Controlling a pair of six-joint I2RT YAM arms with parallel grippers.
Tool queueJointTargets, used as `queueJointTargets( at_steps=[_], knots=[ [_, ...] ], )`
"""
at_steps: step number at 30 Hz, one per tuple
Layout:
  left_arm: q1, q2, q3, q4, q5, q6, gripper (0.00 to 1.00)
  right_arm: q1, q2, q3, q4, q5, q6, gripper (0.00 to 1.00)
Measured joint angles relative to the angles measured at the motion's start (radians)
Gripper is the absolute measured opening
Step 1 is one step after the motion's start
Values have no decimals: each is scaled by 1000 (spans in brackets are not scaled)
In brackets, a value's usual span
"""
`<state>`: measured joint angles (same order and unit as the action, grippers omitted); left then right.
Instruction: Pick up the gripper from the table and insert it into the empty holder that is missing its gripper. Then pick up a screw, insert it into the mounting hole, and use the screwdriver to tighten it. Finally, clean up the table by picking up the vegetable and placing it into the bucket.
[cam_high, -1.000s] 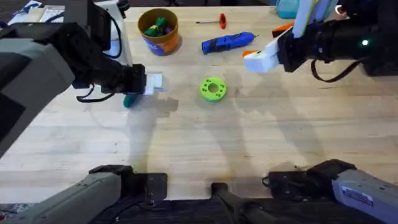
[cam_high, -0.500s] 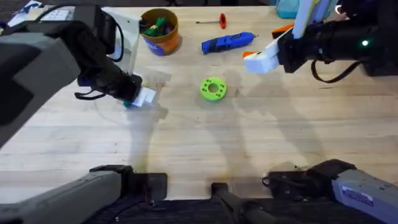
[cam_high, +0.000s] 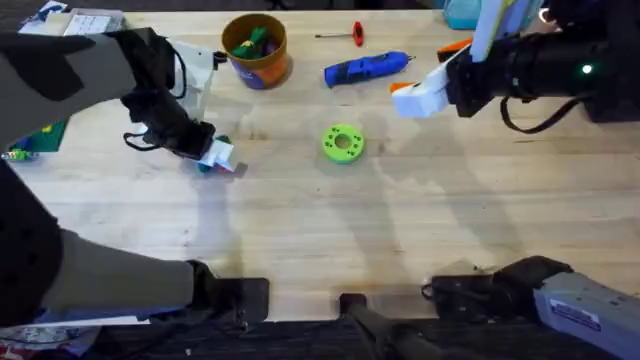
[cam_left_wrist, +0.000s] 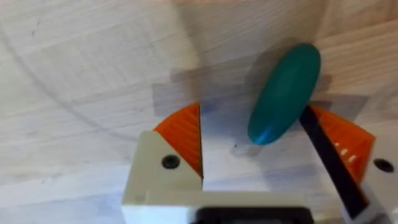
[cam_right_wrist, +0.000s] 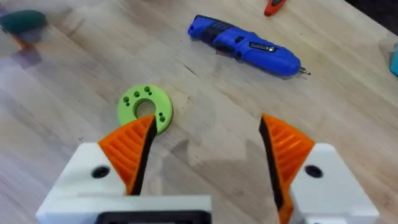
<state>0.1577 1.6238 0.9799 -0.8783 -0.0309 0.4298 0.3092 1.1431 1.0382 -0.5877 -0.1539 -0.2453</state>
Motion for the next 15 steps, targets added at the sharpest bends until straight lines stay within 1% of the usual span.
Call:
queueJointTargets(
  at_steps=[3,9,10,11,15],
  knots=[
    [2,11,7,14,22,17,955,0,0,0,0,0,3,988],
    [4,45,30,4,44,40,955,0,0,0,0,0,6,988],
    [4,49,35,-1,47,43,912,0,0,0,0,0,6,988],
    [5,51,38,-3,50,40,855,0,0,0,0,0,6,988],
    [2,54,43,17,78,40,232,0,0,0,0,0,6,988]
  ],
)
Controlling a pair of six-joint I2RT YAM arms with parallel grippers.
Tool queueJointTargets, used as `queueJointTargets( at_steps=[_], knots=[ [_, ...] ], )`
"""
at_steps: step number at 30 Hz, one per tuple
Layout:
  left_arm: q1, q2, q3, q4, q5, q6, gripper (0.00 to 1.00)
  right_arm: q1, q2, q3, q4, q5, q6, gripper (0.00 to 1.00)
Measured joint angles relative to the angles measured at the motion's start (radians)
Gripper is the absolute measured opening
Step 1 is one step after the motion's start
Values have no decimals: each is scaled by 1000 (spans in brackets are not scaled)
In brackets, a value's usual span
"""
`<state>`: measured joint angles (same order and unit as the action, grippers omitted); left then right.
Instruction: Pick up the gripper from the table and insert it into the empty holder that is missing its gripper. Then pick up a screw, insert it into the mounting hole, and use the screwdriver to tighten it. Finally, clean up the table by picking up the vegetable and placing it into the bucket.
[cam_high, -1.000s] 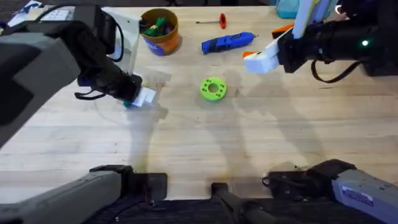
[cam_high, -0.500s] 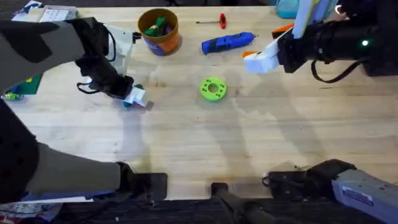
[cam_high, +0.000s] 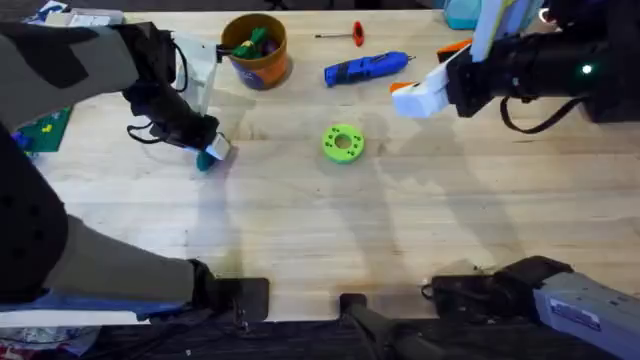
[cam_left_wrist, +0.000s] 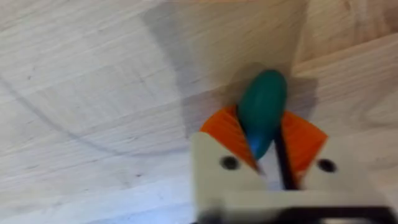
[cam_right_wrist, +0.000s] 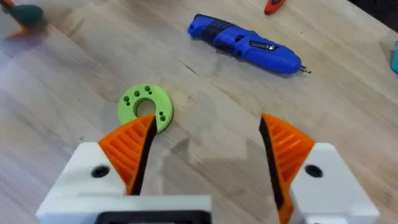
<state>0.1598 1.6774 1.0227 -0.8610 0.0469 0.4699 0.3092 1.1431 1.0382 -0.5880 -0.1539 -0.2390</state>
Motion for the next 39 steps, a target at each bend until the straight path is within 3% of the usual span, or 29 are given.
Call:
queueJointTargets(
  at_steps=[1,2,10,14,17,20,23,31,39],
  knots=[
    [0,0,1,3,0,1,84,0,0,0,0,0,0,988],
    [0,2,2,3,1,-1,31,0,0,0,0,0,0,988],
    [0,54,87,-92,10,-7,25,0,0,0,0,0,0,988],
    [0,91,237,-169,60,-8,25,0,0,0,0,0,0,988],
    [0,95,404,-164,122,-28,25,0,0,0,0,0,0,988],
    [-1,92,538,-99,173,-71,25,0,0,0,0,0,0,988],
    [-5,81,605,7,203,-130,25,0,0,0,0,0,0,988],
    [-70,104,620,212,254,-255,25,0,0,0,0,0,0,988],
    [-156,241,620,287,276,-295,25,0,0,0,1,0,0,988]
  ],
)
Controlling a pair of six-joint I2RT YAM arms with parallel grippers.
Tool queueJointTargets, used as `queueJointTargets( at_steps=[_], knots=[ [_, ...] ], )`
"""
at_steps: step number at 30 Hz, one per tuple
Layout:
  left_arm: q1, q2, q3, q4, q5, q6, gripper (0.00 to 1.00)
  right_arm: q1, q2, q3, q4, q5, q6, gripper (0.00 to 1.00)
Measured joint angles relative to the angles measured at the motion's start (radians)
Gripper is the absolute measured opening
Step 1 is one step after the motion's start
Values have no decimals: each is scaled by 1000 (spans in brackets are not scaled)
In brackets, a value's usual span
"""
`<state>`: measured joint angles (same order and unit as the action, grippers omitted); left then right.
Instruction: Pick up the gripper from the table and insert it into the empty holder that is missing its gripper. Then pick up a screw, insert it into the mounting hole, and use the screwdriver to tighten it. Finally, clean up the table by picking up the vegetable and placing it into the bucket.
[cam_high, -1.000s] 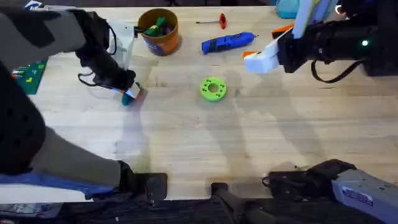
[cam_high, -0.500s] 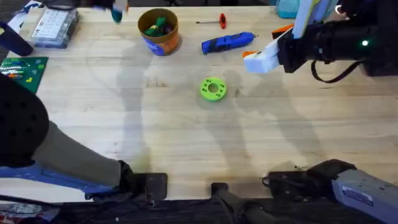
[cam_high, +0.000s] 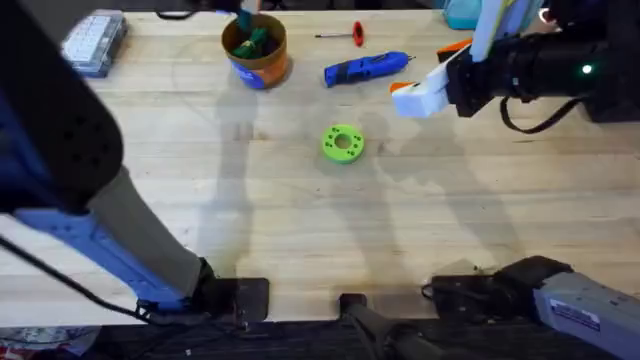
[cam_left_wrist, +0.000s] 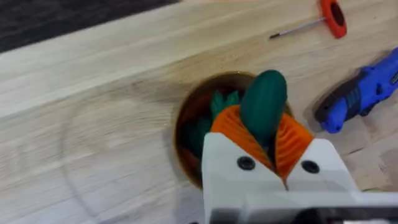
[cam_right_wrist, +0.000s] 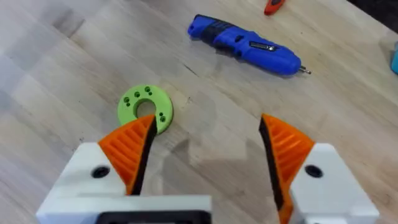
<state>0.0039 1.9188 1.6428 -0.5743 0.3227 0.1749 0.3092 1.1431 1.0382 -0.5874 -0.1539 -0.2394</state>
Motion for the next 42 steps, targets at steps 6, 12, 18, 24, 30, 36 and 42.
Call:
queueJointTargets(
  at_steps=[6,12,18,24,30,36,42],
  knots=[
    [-14,80,0,6,2,-7,63,0,0,0,0,0,0,988],
    [-14,105,0,-1,3,-14,480,0,0,0,0,0,0,988],
    [-14,105,0,-11,4,-19,757,0,0,0,-1,0,0,988],
    [-14,97,1,-50,5,-17,908,0,0,0,0,0,0,988],
    [-14,-27,3,-142,-6,-18,986,0,0,0,-1,0,0,988],
    [-14,-258,18,-400,-83,-3,986,0,0,0,-2,0,0,988],
    [-13,-422,29,-636,-156,4,984,0,0,0,-2,0,0,988]
  ],
)
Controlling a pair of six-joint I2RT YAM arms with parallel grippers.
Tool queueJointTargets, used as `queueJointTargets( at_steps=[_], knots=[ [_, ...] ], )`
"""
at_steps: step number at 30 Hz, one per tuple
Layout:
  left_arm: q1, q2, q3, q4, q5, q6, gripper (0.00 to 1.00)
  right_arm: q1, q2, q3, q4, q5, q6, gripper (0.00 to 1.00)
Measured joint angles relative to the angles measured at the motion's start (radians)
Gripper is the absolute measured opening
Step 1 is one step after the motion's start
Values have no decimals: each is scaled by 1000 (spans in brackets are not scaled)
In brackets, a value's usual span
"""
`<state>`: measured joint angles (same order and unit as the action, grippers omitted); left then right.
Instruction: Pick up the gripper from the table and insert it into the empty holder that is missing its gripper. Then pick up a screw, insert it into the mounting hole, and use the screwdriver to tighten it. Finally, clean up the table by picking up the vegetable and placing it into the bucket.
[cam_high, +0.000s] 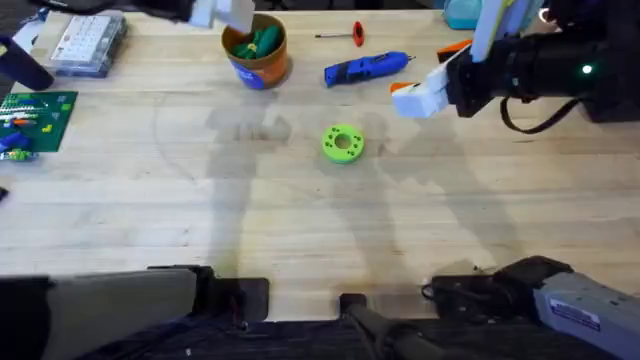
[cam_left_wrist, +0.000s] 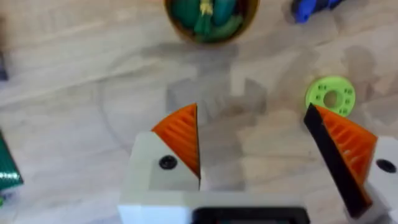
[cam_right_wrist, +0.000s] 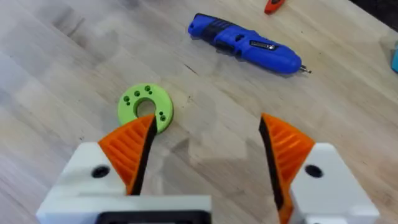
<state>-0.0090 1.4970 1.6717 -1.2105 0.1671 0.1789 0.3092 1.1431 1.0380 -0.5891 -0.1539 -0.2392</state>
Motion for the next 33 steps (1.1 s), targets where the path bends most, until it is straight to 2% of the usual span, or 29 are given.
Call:
queueJointTargets(
  at_steps=[2,5,8,14,17,33],
  knots=[
    [0,-27,0,-57,-10,-3,986,0,0,0,0,0,0,988],
    [0,-63,-7,-75,-21,-15,986,0,0,0,0,0,0,988],
    [0,-134,-60,-41,-33,-40,986,0,0,0,0,0,0,988],
    [0,-337,-244,51,-42,-75,986,0,0,0,0,0,0,988],
    [0,-390,-285,63,-45,-83,986,0,0,0,0,0,0,988],
    [0,-402,-299,70,-53,-84,986,0,0,0,0,0,0,988]
  ],
)
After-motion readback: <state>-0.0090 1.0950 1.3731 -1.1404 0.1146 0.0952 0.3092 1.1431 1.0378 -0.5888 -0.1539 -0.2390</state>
